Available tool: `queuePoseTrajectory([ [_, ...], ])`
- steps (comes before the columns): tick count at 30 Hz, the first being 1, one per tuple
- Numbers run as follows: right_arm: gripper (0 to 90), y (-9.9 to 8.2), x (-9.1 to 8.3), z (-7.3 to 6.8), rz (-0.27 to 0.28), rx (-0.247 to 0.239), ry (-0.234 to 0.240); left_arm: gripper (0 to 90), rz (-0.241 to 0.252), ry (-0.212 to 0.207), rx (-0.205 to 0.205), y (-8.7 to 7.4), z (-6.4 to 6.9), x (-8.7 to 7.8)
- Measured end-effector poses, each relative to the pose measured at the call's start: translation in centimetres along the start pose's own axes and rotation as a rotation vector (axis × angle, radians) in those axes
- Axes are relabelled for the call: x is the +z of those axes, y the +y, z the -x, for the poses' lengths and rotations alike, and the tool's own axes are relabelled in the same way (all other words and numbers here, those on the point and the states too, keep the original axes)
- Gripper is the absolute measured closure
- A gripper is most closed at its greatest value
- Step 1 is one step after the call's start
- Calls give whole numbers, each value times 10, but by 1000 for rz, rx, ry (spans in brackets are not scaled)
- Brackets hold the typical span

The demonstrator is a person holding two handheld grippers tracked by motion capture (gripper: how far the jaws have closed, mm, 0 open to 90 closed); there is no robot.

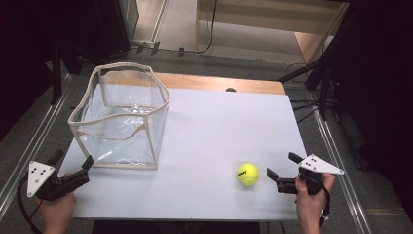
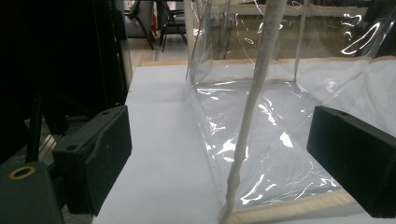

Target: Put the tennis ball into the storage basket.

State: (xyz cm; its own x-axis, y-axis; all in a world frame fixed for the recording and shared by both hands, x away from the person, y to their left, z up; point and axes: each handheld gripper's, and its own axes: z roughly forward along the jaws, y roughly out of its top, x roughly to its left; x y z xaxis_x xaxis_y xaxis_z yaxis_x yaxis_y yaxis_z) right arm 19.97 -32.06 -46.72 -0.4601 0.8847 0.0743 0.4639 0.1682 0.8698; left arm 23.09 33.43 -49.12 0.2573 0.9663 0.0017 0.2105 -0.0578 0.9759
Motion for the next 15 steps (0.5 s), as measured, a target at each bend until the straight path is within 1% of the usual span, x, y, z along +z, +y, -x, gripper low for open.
queuePoseTrajectory([
  [2,0,4,3,-4,-20,-13,15,69,-1,1,3,0,0,0],
  [5,0,6,6,-6,-29,-20,26,69,1,1,2,0,0,0],
  [6,0,8,8,-8,-39,-28,38,69,1,0,2,0,0,0],
  [7,0,8,8,-8,-39,-28,38,69,1,0,2,0,0,0],
  [8,0,10,10,-11,-51,-31,45,69,-1,1,5,0,0,0],
  [10,0,10,11,-12,-49,-34,51,69,-2,1,6,0,0,0],
  [15,0,14,16,-16,-76,-48,72,69,-1,1,4,0,0,0],
])
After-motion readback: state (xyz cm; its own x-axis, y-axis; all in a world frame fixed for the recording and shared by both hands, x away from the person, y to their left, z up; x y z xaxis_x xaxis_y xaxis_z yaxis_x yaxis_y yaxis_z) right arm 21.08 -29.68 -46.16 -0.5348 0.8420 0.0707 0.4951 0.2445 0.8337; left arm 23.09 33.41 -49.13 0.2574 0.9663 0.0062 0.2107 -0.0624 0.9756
